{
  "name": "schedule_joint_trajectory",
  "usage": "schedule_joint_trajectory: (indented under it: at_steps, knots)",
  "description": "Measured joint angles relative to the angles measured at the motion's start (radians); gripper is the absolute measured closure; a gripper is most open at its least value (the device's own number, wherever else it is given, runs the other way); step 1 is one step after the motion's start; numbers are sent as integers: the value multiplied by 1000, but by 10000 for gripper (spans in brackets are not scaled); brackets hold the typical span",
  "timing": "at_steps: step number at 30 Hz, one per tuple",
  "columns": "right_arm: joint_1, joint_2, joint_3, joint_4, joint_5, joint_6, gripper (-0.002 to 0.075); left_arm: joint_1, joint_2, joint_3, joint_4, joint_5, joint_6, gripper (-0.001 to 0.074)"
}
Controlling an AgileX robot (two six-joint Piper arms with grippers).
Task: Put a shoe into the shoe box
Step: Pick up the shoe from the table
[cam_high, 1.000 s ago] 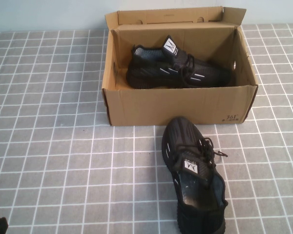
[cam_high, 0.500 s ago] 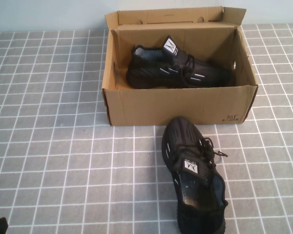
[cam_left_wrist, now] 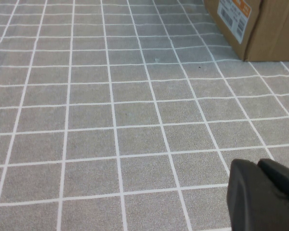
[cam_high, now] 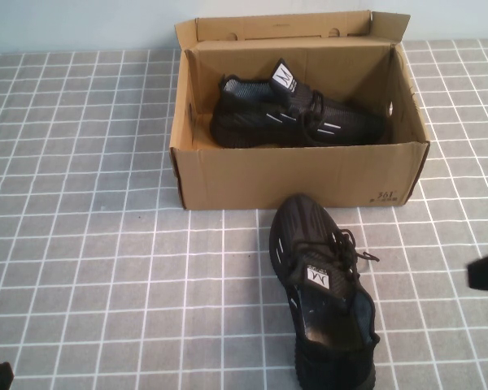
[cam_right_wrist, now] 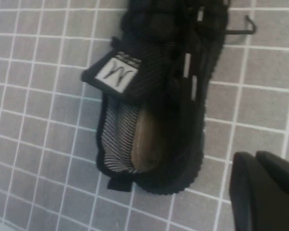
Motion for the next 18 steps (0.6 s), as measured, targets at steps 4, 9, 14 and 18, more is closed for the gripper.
schedule_joint_trajectory:
  at_steps: [4,9,14,18]
  knots:
    - [91,77,-76,-27,0,0,742,0,0,0,0,0,0,736]
    - [231,191,-188,-94,2,0,742,0,0,0,0,0,0,736]
    - [403,328,-325,-207,33,-31,742,0,0,0,0,0,0,736]
    - [521,427,-437,-258,81,-115,742,0,0,0,0,0,0,736]
